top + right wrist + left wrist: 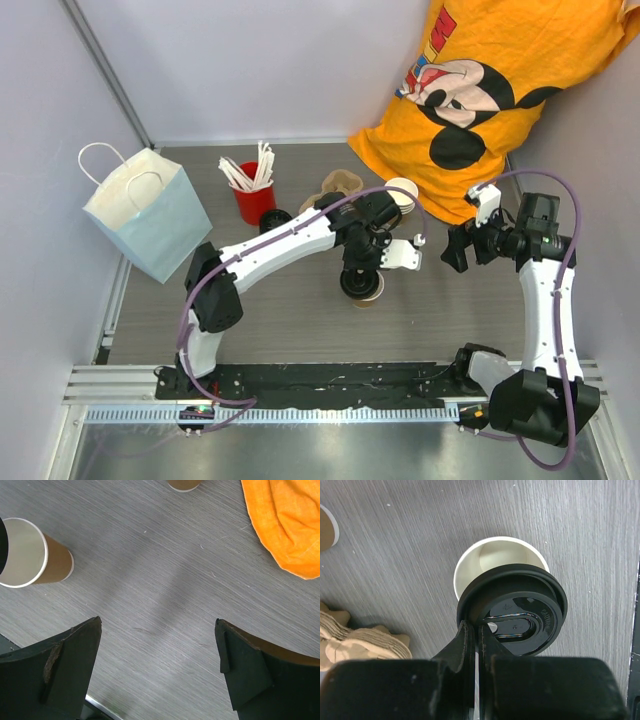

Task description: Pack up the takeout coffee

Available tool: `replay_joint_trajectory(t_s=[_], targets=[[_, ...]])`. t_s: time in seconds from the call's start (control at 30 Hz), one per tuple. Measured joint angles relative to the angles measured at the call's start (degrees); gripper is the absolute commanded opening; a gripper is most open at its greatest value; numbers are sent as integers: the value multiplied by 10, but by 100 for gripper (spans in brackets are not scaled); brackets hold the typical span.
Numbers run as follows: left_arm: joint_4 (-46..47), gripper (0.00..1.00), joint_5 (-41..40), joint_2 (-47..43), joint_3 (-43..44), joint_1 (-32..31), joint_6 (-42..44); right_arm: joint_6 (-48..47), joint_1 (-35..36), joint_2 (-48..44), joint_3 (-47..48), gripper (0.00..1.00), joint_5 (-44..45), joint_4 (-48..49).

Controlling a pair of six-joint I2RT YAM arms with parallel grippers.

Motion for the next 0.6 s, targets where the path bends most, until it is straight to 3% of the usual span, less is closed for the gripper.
replay_joint_trajectory(t_s=[0.6], targets=[[-35,0,2,70,73,-10,15,12,-6,-12,-21,100,3,24]])
